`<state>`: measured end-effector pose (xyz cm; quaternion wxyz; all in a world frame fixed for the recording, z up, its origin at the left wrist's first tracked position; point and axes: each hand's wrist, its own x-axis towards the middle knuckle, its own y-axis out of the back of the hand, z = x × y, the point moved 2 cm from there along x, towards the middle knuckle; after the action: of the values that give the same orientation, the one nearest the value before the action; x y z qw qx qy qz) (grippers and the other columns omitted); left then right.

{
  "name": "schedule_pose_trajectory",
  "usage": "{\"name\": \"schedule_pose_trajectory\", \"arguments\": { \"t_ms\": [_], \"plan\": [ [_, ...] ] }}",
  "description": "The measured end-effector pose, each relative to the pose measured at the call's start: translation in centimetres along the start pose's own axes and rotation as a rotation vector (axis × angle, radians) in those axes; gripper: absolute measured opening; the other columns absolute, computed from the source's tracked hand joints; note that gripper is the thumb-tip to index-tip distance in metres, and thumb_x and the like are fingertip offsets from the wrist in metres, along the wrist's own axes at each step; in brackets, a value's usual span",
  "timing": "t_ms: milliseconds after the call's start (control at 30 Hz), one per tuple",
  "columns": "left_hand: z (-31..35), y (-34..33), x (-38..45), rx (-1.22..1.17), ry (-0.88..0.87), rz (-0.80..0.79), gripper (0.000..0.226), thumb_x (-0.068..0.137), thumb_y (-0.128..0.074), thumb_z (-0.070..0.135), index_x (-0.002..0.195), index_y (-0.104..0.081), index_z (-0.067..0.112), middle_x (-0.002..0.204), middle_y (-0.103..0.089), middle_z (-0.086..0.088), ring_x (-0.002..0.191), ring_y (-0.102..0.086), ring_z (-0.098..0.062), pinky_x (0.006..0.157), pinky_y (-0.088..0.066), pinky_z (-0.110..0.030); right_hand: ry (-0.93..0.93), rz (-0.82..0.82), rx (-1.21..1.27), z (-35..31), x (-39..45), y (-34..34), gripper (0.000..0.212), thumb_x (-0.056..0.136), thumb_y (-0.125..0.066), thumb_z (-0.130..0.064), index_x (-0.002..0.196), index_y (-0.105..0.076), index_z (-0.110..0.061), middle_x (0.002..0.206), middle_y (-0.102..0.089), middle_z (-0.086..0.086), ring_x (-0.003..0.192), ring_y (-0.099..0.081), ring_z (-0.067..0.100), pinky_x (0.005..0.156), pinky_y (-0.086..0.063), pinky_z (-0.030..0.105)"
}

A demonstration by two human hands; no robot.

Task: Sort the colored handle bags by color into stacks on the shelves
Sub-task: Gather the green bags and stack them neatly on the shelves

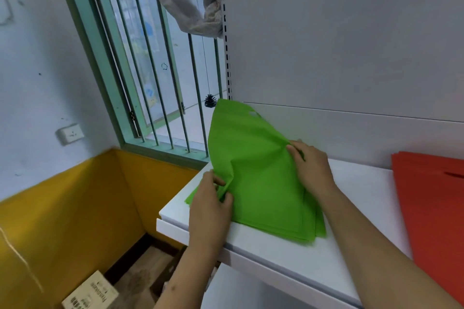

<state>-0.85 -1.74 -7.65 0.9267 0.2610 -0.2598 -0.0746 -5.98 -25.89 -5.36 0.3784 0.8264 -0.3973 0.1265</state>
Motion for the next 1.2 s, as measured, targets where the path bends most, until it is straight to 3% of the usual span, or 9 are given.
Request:
{"name": "schedule_pose_trajectory", "arguments": {
  "t_ms": [167, 300, 467, 600, 700, 800, 933, 1067, 1200],
  "plan": [
    [0.2, 1.2, 1.7, -0.055, 0.031, -0.143, 0.034, 0.072, -0.068, 0.003, 0.082, -0.046, 0.027, 0.099, -0.056, 0.002, 0.092, -0.052, -0.017, 0.065, -0.039, -0.031, -0.076, 0.048, 0.131, 0.1, 0.1, 0.7, 0.030, 0.100, -0.051, -0.027, 0.122, -0.067, -0.016, 0.119, -0.069, 0.002, 0.112, -0.060, 0.020, 0.092, -0.044, 0.025],
    [0.3, 2.5, 2.0, -0.088, 0.023, -0.225, 0.031, 0.070, -0.068, 0.001, 0.080, -0.048, 0.022, 0.097, -0.055, -0.001, 0.087, -0.048, -0.004, 0.062, -0.031, -0.024, -0.178, 0.030, 0.357, -0.3, 0.2, 1.0, 0.026, 0.097, -0.058, -0.026, 0.117, -0.070, -0.015, 0.106, -0.069, -0.008, 0.101, -0.062, 0.010, 0.080, -0.045, 0.010],
    [0.4, 3.5, 2.0, -0.142, 0.079, -0.236, 0.026, 0.078, -0.079, 0.023, 0.086, -0.054, 0.019, 0.097, -0.059, 0.002, 0.082, -0.053, -0.008, 0.062, -0.037, -0.019, -0.359, 0.232, 0.775, 1.0, 0.3, 1.4, 0.015, 0.090, -0.068, -0.022, 0.104, -0.071, -0.018, 0.107, -0.072, 0.003, 0.098, -0.067, 0.016, 0.092, -0.053, 0.033],
    [-0.1, 4.6, 1.6, -0.221, 0.136, -0.216, 0.035, 0.080, -0.080, 0.025, 0.107, -0.058, 0.026, 0.110, -0.064, 0.008, 0.097, -0.065, -0.012, 0.084, -0.056, -0.032, -0.514, 0.290, 0.993, 2.4, 0.9, 1.5, 0.057, 0.085, -0.066, 0.004, 0.137, -0.050, -0.014, 0.137, -0.050, 0.008, 0.115, -0.059, 0.027, 0.093, -0.051, 0.039],
    [-0.7, 5.8, 0.8, -0.198, 0.170, -0.237, 0.070, 0.079, -0.081, 0.020, 0.137, -0.044, 0.029, 0.124, -0.058, 0.007, 0.107, -0.062, -0.014, 0.095, -0.054, -0.036, -0.658, 0.177, 1.156, 3.0, 1.3, 0.8, 0.072, 0.081, -0.064, 0.009, 0.146, -0.037, -0.007, 0.133, -0.053, 0.016, 0.110, -0.061, 0.034, 0.091, -0.052, 0.046],
    [-1.6, 6.7, -0.3, -0.149, 0.224, -0.214, 0.085, 0.078, -0.082, 0.026, 0.147, -0.033, 0.024, 0.131, -0.052, 0.007, 0.116, -0.058, -0.016, 0.102, -0.049, -0.037, -0.603, 0.066, 1.110, 2.3, 1.5, 0.3, 0.050, 0.083, -0.066, 0.001, 0.131, -0.054, 0.000, 0.117, -0.066, 0.019, 0.102, -0.067, 0.029, 0.083, -0.057, 0.039],
    [-2.4, 7.7, -2.5, -0.180, 0.299, -0.121, 0.047, 0.083, -0.077, 0.031, 0.123, -0.055, 0.019, 0.116, -0.065, 0.004, 0.098, -0.065, -0.013, 0.079, -0.052, -0.026, -0.425, 0.024, 1.035, 0.0, 1.0, 0.9, 0.015, 0.092, -0.060, -0.008, 0.105, -0.068, -0.008, 0.094, -0.073, 0.007, 0.082, -0.070, 0.018, 0.074, -0.059, 0.030],
    [-3.5, 8.9, -5.1, -0.208, 0.355, -0.084, 0.025, 0.086, -0.073, 0.032, 0.103, -0.062, 0.017, 0.099, -0.069, 0.002, 0.087, -0.067, -0.014, 0.069, -0.054, -0.028, -0.314, -0.076, 0.755, -2.0, 0.1, 1.2, 0.007, 0.092, -0.064, -0.016, 0.092, -0.070, -0.015, 0.098, -0.072, 0.008, 0.088, -0.066, 0.021, 0.083, -0.055, 0.035],
    [-4.7, 10.9, -8.0, -0.276, 0.379, -0.144, 0.023, 0.084, -0.073, 0.038, 0.096, -0.067, 0.020, 0.092, -0.074, 0.002, 0.084, -0.071, -0.016, 0.075, -0.059, -0.035, -0.173, -0.091, 0.505, -5.1, -1.6, 2.1, 0.005, 0.090, -0.067, -0.017, 0.085, -0.069, -0.019, 0.091, -0.070, 0.004, 0.078, -0.063, 0.011, 0.070, -0.047, 0.023]
  ]
}}
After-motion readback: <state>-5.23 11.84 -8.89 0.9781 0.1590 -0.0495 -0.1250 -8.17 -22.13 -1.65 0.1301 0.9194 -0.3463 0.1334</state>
